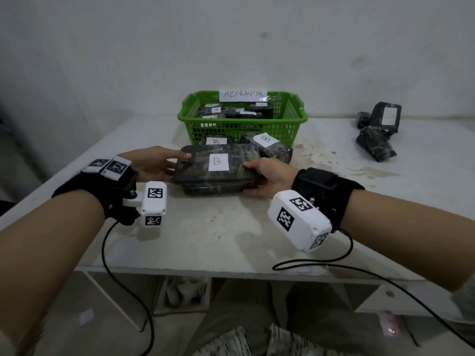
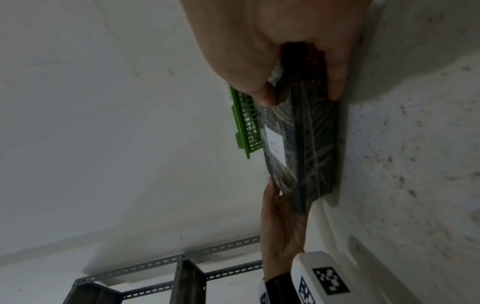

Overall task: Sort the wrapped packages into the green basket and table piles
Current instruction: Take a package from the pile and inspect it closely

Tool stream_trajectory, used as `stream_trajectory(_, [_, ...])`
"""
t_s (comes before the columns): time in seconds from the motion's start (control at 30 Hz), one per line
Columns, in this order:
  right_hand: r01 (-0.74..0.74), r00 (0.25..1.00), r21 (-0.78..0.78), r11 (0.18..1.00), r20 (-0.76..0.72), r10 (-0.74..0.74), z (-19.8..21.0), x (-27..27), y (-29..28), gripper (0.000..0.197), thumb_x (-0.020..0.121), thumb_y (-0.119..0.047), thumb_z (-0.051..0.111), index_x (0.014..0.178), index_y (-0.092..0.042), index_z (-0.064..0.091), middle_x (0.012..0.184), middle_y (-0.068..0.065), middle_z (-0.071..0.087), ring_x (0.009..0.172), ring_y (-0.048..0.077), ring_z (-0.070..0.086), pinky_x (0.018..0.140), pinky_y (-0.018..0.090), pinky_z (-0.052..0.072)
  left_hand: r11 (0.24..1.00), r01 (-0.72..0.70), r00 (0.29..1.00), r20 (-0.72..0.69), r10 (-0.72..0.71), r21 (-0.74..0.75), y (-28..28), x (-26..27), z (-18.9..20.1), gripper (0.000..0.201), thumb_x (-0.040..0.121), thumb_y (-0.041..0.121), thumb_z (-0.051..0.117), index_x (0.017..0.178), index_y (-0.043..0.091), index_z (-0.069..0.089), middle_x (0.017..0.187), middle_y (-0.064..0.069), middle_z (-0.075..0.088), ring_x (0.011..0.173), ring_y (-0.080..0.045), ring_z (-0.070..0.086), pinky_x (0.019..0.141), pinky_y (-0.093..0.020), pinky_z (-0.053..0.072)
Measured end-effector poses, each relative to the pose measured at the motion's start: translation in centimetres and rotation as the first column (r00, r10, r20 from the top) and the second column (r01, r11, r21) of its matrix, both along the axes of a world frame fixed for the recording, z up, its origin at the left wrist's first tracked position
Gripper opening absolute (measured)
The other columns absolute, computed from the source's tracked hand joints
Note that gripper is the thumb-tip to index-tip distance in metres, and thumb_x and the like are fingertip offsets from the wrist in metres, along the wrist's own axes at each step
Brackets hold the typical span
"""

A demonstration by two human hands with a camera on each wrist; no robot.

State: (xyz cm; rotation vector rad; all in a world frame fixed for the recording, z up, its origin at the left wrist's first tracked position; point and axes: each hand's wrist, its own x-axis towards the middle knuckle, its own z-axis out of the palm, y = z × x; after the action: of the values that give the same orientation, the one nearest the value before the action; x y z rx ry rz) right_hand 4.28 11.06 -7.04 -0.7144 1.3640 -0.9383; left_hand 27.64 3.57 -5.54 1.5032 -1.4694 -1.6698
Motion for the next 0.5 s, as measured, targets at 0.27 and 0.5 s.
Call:
stream_trajectory(0.27, [-0.091, 0.975, 0.107, 0.99, -0.194, 0.111, 1.1, -0.3, -0.5, 0.02, 0.094, -0.027, 0.057, 0.082, -0.012, 0.049, 0.112, 0.013, 0.05, 0.084, 0.027, 0.052, 0.065, 0.037, 0.046, 0.997, 0.071, 0.994, 0.082, -0.068, -0.036, -0.7, 0.0, 0.4, 0.021, 0.092, 0.013, 0.053, 0.11, 0.004, 0.06, 0.105, -0.012, 0.061, 0.081, -0.019, 0.062, 0.062, -0.029, 0.06])
stream_trajectory(0.5, [-0.112, 0.963, 0.122, 0.986, -0.232, 0.138, 1.4, -1.9, -0.3, 0.023, 0.091, -0.032, 0.06, 0.085, -0.014, 0.047, 0.082, 0.002, 0.042, 0.066, 0.016, 0.043, 0.056, 0.026, 0.041, 0.993, 0.046, 0.971, 0.239, -0.018, -0.112, -1.7, 0.3, 3.9, 0.023, 0.093, 0.023, 0.053, 0.114, 0.014, 0.053, 0.124, -0.006, 0.049, 0.109, -0.022, 0.049, 0.09, -0.04, 0.044])
